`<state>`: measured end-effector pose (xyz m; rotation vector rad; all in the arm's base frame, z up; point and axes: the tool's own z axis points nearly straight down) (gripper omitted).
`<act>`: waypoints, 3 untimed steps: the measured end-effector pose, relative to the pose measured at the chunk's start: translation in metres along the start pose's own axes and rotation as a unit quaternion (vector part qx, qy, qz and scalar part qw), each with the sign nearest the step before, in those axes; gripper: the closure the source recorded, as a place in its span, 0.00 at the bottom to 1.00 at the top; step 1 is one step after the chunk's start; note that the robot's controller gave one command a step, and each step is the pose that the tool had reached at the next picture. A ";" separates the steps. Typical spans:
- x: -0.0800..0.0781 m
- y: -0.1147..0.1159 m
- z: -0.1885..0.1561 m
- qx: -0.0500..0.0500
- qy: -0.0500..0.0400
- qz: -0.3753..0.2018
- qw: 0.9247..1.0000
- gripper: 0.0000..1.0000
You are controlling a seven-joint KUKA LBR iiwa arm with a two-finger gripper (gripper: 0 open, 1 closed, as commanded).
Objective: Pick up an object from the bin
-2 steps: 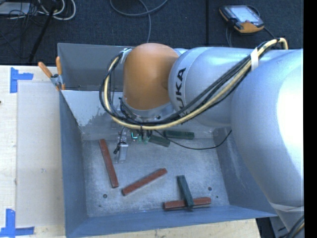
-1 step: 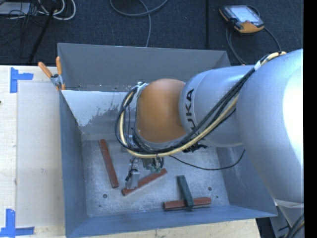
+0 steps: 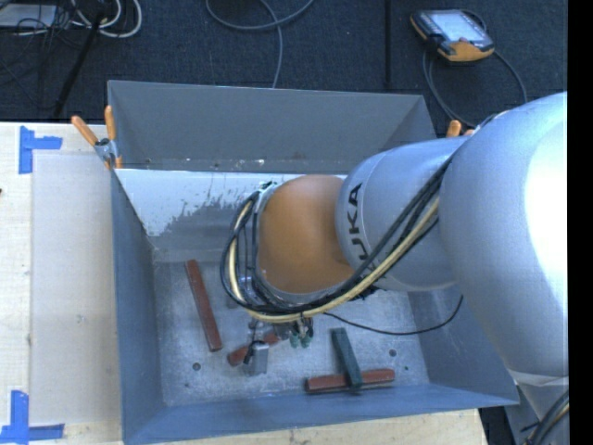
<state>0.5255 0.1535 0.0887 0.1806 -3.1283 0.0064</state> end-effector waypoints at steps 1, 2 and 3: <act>-0.010 -0.043 0.008 -0.002 -0.004 -0.085 0.996 1.00; -0.010 -0.043 0.008 -0.002 -0.003 -0.085 0.996 1.00; 0.006 -0.049 -0.125 -0.002 -0.004 -0.107 0.994 1.00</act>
Offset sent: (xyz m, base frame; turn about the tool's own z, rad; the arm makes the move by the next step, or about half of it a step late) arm 0.0000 0.0000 0.0000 0.0000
